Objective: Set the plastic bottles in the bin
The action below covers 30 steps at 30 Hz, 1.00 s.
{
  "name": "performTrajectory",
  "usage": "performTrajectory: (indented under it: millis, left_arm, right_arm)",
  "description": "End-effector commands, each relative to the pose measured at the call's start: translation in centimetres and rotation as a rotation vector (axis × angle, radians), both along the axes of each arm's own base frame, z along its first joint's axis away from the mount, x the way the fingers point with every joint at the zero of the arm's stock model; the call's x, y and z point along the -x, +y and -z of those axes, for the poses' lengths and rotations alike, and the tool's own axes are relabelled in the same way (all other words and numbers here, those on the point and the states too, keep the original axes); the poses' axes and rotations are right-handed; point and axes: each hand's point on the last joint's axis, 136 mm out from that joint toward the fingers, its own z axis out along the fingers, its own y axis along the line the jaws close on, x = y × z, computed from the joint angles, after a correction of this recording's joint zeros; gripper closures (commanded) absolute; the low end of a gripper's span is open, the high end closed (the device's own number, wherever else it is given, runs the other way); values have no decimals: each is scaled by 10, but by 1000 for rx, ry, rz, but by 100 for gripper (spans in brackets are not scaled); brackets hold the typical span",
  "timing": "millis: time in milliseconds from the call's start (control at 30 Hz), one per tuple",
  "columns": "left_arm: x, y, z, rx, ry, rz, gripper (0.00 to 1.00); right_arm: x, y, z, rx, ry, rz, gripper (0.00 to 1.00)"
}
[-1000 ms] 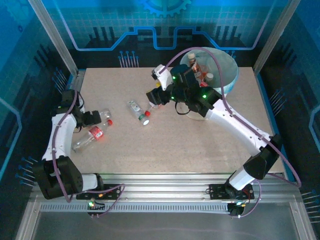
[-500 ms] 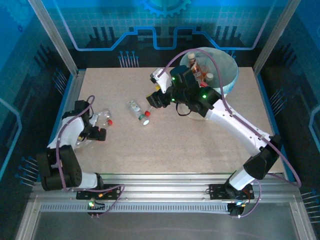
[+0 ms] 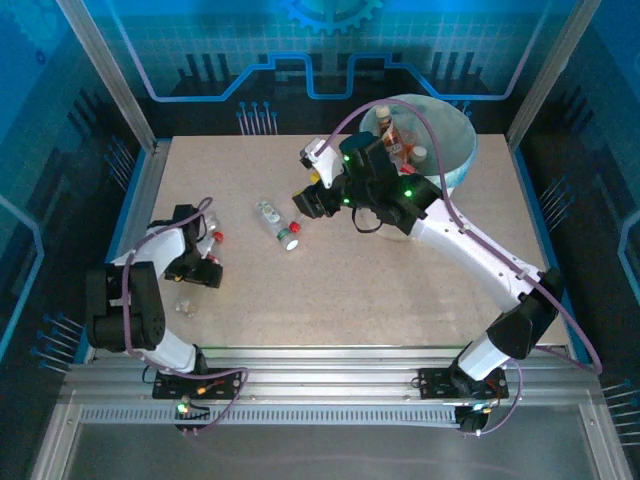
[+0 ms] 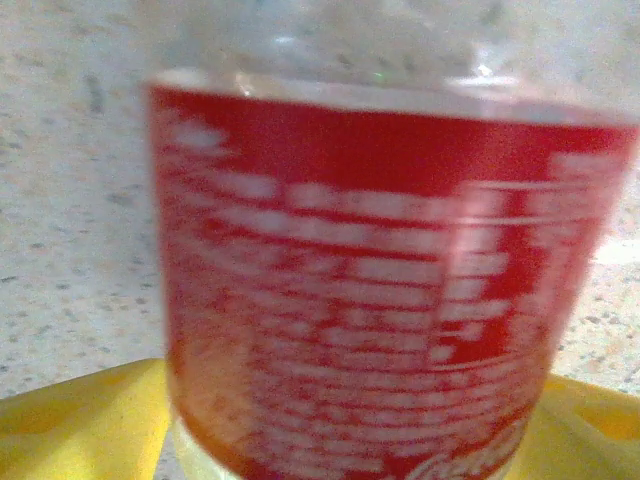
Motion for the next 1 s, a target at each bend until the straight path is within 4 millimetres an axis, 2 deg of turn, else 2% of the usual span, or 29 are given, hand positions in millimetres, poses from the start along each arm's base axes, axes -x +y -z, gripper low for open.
performTrajectory:
  millis: [0, 167, 267, 367, 500, 600, 700, 767, 833, 967]
  left_arm:
    - [3, -13, 9, 40, 29, 23, 21]
    - [-2, -28, 3, 84, 14, 59, 36]
    - [-10, -41, -16, 132, -58, 72, 40]
    - [-25, -58, -57, 213, -223, 80, 43]
    - [-41, -97, -143, 391, -576, 173, 45]
    - [-33, -128, -206, 520, -813, 297, 44]
    - [-12, -155, -253, 605, -977, 446, 44]
    - [2, -168, -274, 649, -1046, 530, 43]
    - [15, -180, -286, 689, -1075, 604, 44]
    - [27, -191, -291, 711, -1064, 671, 46]
  right_arm:
    - [6, -6, -7, -3, -8, -5, 41]
    - [7, -7, -9, -7, -7, 2, 41]
    - [7, -10, -14, -13, -17, 10, 41]
    - [8, -14, -22, -23, -28, 20, 41]
    - [13, -17, -40, -82, -34, 15, 41]
    - [21, -12, -57, -168, -17, -23, 41]
    - [27, -3, -72, -261, 19, -74, 37]
    - [33, 5, -81, -322, 52, -124, 33]
    - [41, 14, -92, -377, 82, -187, 32]
    - [54, 29, -109, -451, 126, -298, 31]
